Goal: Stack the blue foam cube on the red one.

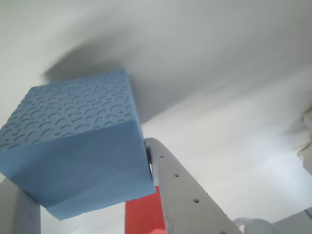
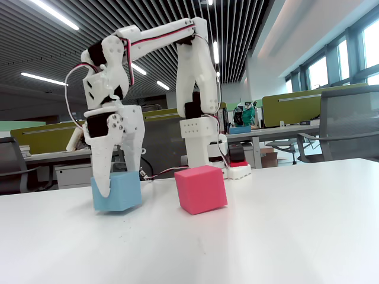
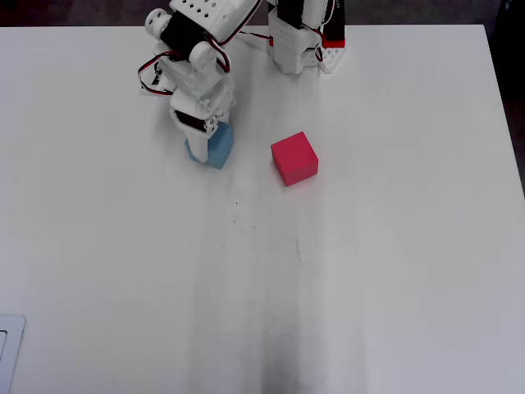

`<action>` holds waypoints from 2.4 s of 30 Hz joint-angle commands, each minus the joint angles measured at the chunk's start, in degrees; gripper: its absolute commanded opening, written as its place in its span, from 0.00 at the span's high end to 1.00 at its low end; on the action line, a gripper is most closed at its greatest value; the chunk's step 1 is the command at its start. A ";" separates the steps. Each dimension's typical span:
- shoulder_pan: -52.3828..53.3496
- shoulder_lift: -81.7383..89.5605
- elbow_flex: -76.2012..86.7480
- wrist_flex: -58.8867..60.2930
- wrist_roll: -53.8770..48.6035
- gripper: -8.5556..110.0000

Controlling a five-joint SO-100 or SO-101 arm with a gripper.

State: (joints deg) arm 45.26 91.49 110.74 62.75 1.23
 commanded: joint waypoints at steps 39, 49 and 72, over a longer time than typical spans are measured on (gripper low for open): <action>-32.43 27.60 2.02 12.57 5.19 0.75; -33.05 25.84 5.71 11.51 5.19 0.75; -32.52 18.98 4.31 10.37 5.19 0.74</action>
State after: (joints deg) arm 12.39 110.13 116.72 73.48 6.24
